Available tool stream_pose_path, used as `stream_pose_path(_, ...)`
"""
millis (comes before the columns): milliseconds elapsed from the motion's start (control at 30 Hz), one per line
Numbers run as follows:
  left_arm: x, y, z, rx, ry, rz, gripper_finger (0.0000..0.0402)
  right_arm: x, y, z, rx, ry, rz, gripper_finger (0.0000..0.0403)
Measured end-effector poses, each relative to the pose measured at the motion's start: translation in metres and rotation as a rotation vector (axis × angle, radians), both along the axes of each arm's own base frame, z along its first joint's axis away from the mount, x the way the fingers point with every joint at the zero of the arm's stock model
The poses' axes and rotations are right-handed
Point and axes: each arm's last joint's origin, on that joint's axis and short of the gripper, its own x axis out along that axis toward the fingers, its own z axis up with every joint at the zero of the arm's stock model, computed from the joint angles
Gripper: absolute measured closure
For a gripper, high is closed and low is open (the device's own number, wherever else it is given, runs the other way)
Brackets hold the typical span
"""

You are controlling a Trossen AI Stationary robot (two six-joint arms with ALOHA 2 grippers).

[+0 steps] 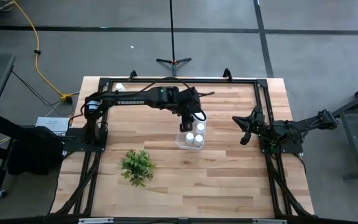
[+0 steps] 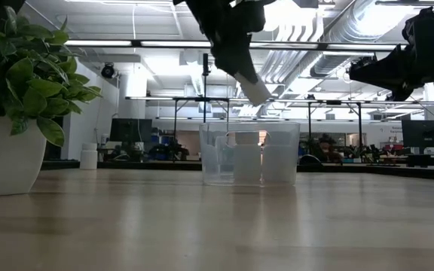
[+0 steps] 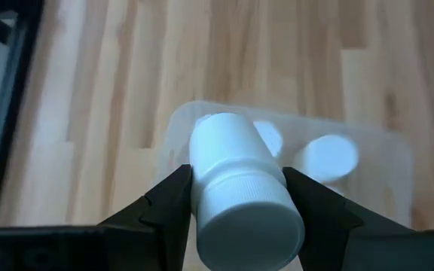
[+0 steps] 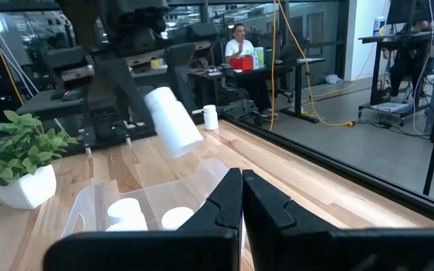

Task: Pick and place pill bottles into a basket
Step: Put the white medicine bottle into the transparent bin

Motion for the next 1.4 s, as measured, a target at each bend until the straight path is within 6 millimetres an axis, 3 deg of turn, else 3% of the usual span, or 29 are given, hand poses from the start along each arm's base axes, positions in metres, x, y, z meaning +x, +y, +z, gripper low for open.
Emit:
stream_pose_path(300, 0.004, 0.001, -0.032, 0.018, 0.172, -0.016, 0.0186, 0.0, 0.0, 0.0, -0.006, 0.005, 0.001, 0.0402)
stream_pose_path(600, 0.014, 0.001, -0.056, 0.038, 0.224, -0.027, 0.0186, 0.001, 0.0, -0.001, 0.003, 0.014, 0.003, 0.0401)
stream_pose_path(1167, 0.019, 0.009, -0.088, 0.075, 0.339, -0.032, 0.0186, 0.002, 0.001, -0.003, -0.001, 0.03, -0.001, 0.0402)
stream_pose_path(1400, 0.02, 0.01, -0.092, 0.113, 0.354, -0.034, 0.0186, 0.002, 0.001, -0.003, -0.002, 0.033, -0.001, 0.0401)
